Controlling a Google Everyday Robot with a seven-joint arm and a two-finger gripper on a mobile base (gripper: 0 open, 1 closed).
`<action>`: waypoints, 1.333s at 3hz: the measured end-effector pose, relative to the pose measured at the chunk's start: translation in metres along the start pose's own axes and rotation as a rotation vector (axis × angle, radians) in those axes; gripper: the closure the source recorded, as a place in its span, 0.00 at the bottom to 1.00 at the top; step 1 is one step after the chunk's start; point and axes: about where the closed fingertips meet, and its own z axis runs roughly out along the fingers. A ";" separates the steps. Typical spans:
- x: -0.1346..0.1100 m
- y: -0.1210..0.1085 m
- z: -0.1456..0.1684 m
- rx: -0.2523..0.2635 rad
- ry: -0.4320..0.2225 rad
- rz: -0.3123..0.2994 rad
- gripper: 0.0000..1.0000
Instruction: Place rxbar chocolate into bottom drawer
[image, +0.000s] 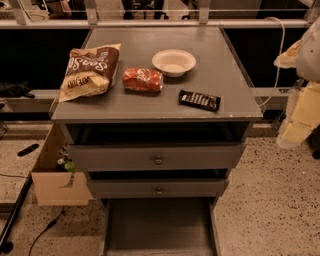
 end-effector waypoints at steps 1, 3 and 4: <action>-0.001 0.000 -0.003 0.011 -0.016 -0.002 0.00; 0.002 -0.009 0.001 0.030 -0.247 0.004 0.00; 0.002 -0.016 0.006 0.028 -0.321 0.000 0.00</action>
Offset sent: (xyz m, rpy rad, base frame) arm -0.0040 0.0027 0.0047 0.1978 -0.0838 0.0392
